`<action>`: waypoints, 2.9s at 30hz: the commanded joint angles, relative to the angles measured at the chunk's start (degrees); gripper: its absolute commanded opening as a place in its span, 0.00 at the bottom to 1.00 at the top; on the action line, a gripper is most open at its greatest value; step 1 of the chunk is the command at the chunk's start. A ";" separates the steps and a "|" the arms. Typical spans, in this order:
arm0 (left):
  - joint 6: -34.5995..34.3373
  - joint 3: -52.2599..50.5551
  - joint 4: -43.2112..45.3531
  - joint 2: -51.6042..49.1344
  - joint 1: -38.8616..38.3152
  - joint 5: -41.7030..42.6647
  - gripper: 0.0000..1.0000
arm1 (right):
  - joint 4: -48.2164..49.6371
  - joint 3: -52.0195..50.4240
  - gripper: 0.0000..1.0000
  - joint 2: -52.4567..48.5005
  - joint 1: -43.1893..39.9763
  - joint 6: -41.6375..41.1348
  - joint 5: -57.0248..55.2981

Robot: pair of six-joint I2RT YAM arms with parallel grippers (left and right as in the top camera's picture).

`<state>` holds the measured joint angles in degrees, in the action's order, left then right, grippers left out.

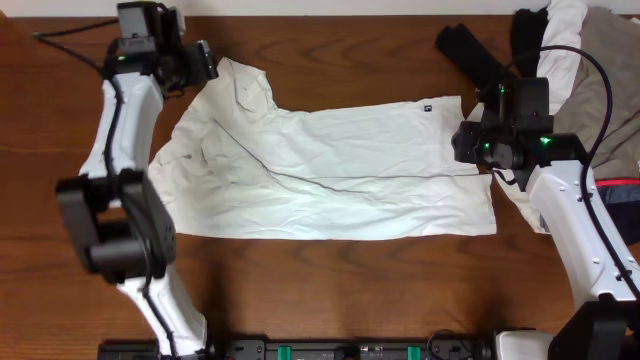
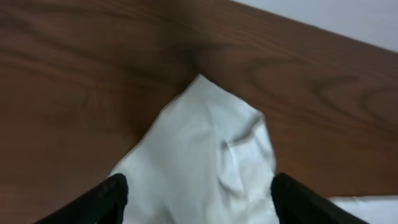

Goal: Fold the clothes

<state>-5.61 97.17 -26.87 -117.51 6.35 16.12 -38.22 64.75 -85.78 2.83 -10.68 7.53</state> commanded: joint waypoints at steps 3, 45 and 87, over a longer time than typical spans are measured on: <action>0.90 0.90 5.62 -7.69 -1.88 -0.33 0.70 | -0.17 0.15 0.40 -0.07 0.35 0.24 0.44; 0.87 0.48 14.97 -15.28 -5.53 -12.33 0.42 | 0.09 0.15 0.39 -0.07 0.35 0.22 0.42; 0.66 -0.28 0.50 -6.99 -5.44 -12.35 0.06 | 30.91 0.15 0.31 -21.00 -2.84 -1.29 -4.11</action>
<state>-4.64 97.01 -25.65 -124.92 0.64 4.27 -8.69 64.75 -104.60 0.71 -11.16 3.86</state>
